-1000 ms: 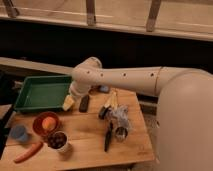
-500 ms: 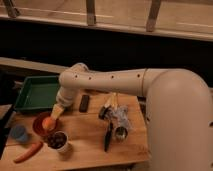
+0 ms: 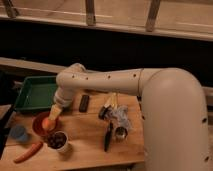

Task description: Place apple in tray

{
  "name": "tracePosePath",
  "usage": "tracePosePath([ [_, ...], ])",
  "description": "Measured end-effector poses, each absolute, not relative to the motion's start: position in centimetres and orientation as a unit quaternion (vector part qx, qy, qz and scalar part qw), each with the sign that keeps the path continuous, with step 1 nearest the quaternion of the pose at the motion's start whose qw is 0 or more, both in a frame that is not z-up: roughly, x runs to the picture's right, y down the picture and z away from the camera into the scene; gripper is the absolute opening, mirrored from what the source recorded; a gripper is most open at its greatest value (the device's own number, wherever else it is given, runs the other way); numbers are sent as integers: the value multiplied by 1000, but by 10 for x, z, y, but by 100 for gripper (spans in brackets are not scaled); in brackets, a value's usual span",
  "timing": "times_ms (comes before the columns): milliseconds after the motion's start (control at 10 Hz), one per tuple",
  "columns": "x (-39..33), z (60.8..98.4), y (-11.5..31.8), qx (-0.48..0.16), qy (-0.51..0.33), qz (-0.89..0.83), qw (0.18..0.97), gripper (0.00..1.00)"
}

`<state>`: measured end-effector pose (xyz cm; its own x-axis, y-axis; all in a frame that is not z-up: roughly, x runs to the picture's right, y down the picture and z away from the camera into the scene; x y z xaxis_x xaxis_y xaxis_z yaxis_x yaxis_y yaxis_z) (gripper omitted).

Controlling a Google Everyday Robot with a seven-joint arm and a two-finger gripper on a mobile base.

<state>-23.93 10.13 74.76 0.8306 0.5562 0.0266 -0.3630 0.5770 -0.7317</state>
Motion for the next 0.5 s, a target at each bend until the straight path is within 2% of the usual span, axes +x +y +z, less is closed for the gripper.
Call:
tracePosePath([
  [500, -299, 741, 113, -382, -150, 196, 891, 80],
])
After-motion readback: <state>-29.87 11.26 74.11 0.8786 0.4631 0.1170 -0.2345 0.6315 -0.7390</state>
